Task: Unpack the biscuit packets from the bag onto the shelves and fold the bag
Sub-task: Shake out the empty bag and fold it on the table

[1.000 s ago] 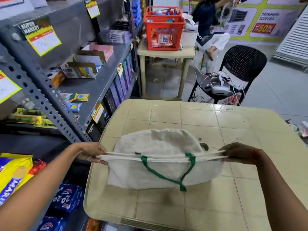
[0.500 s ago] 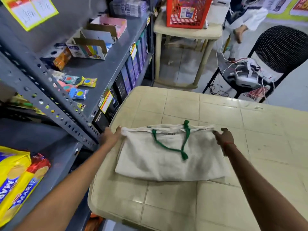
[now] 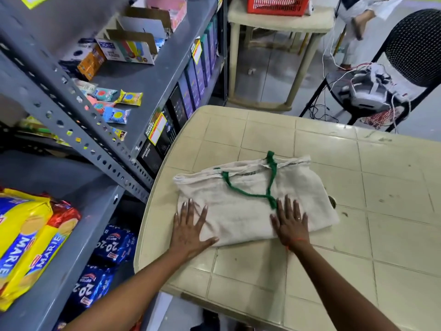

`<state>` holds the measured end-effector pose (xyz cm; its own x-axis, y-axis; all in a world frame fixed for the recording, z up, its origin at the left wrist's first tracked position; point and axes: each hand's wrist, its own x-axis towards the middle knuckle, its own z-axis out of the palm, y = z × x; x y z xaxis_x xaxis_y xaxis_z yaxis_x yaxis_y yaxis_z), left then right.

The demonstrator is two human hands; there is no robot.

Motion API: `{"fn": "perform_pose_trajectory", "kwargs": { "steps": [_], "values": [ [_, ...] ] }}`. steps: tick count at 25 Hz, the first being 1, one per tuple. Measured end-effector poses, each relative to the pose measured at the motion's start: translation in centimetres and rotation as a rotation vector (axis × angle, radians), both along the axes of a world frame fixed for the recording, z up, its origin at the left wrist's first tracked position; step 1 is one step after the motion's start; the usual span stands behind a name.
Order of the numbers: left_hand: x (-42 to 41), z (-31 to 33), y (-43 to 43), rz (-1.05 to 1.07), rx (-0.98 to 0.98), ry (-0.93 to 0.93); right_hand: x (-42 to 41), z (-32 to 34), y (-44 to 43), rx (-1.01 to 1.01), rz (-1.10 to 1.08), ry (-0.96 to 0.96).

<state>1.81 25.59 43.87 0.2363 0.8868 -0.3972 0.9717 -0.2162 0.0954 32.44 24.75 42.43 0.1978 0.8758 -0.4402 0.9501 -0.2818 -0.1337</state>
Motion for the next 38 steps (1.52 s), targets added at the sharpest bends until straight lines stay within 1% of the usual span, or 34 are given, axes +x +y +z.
{"fn": "perform_pose_trajectory", "kwargs": {
  "steps": [4, 5, 6, 7, 8, 9, 11, 12, 13, 14, 16, 17, 19, 20, 22, 23, 24, 25, 26, 28, 30, 32, 33, 35, 37, 38],
  "values": [
    [2.3, 0.7, -3.6, -0.041, -0.08, 0.081, 3.4, 0.4, 3.5, -0.055, 0.11, -0.04],
    [3.3, 1.0, -4.8, -0.09, -0.057, 0.107, 4.3, 0.8, 4.9, -0.091, 0.125, -0.053],
    [4.6, 0.9, -6.2, -0.174, 0.04, 0.138, 4.7, 1.4, 6.2, -0.136, 0.124, -0.061],
    [6.1, 1.5, -7.5, -0.226, 0.043, 0.185, 4.8, 2.1, 7.2, -0.171, 0.108, -0.057],
    [7.2, 2.0, -8.7, -0.291, 0.071, 0.182, 4.3, 2.8, 7.6, -0.171, 0.086, -0.045],
    [8.0, 2.5, -9.4, -0.338, 0.035, 0.132, 3.3, 3.3, 7.3, -0.121, 0.075, -0.034],
    [7.9, 2.9, -9.5, -0.428, 0.007, -0.052, 0.5, 3.8, 4.5, 0.123, 0.109, 0.03],
    [6.9, 3.2, -8.9, -0.478, 0.034, -0.133, -1.1, 3.8, 2.3, 0.249, 0.167, 0.099],
    [5.7, 3.5, -8.2, -0.518, 0.074, -0.165, -2.5, 3.8, -0.5, 0.331, 0.253, 0.171],
    [4.3, 3.5, -7.2, -0.544, 0.143, -0.142, -3.9, 3.9, -3.2, 0.368, 0.361, 0.218],
    [1.4, 3.5, -5.3, -0.592, 0.215, 0.009, -5.6, 3.4, -7.7, 0.385, 0.549, 0.23],
    [0.5, 3.3, -4.5, -0.607, 0.208, 0.067, -6.0, 2.9, -9.3, 0.346, 0.595, 0.221],
    [0.1, 3.1, -3.4, -0.649, 0.19, 0.085, -6.6, 2.6, -11.2, 0.3, 0.604, 0.208],
    [0.3, 3.1, -3.0, -0.675, 0.194, 0.068, -6.9, 2.7, -11.6, 0.307, 0.595, 0.196],
    [1.3, 3.7, -2.4, -0.719, 0.203, 0.083, -7.1, 2.7, -11.7, 0.383, 0.559, 0.171],
    [1.8, 4.3, -2.2, -0.744, 0.202, 0.122, -7.0, 2.9, -11.5, 0.377, 0.505, 0.197],
    [2.3, 4.8, -2.0, -0.771, 0.211, 0.152, -6.9, 3.4, -11.1, 0.324, 0.423, 0.241],
    [2.9, 5.4, -2.1, -0.774, 0.183, 0.164, -6.5, 3.9, -10.6, 0.252, 0.323, 0.276],
    [3.4, 5.7, -2.2, -0.78, 0.127, 0.131, -6.1, 4.7, -10.2, 0.142, 0.22, 0.308],
    [4.1, 5.7, -2.8, -0.715, -0.019, -0.02, -5.2, 6.3, -9.9, -0.14, 0.034, 0.461],
    [4.6, 6.7, -3.4, -0.569, -0.24, -0.137, -4.4, 7.4, -10.2, -0.392, -0.076, 0.661],
    [5.1, 7.5, -3.0, -0.42, -0.495, -0.203, -3.5, 8.2, -10.2, -0.524, -0.16, 0.751],
    [5.3, 8.2, -2.4, -0.367, -0.581, -0.226, -2.9, 8.5, -9.8, -0.533, -0.196, 0.768],
    [5.8, 9.6, -0.2, -0.375, -0.627, -0.229, -1.5, 9.5, -8.2, -0.447, -0.242, 0.803],
    [6.8, 10.5, 3.0, -0.391, -0.604, -0.246, 0.2, 11.0, -5.5, -0.278, -0.251, 0.73],
    [7.4, 10.7, 4.9, -0.351, -0.556, -0.275, 1.1, 11.4, -3.9, -0.177, -0.264, 0.663]
  ]
}}
